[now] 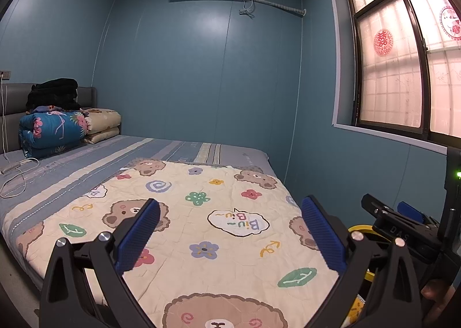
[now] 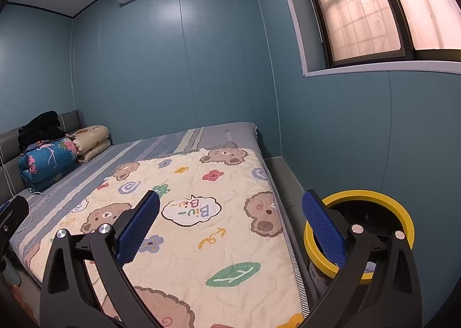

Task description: Collect trash

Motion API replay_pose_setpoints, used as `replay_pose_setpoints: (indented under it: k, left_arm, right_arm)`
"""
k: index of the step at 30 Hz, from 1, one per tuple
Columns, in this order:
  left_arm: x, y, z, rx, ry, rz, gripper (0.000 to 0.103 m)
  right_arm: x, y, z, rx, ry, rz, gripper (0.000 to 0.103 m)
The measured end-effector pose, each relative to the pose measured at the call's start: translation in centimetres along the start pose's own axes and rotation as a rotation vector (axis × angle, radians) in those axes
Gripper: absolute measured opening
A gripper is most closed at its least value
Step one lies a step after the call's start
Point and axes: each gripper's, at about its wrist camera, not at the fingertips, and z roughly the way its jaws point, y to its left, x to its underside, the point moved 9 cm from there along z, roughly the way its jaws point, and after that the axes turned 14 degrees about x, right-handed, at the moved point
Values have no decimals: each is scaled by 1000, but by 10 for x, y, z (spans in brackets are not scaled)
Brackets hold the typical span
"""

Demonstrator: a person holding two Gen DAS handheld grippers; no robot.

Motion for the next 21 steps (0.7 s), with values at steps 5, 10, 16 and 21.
replay_pose_setpoints:
  k: [5, 10, 16, 21]
  left_arm:
    - [1, 0, 0, 2, 3, 1, 95]
    - [2, -1, 1, 2, 5, -1, 95]
    - [2, -2, 1, 2, 6, -1, 95]
    - [3, -2, 2, 5, 10, -2, 95]
  right_arm:
    - [1, -1, 1, 1, 3, 1, 95]
    - [3, -1, 3, 2, 11, 2, 95]
    - [5, -2, 3, 3, 16, 4, 95]
    - [5, -2, 3, 2, 18, 4, 95]
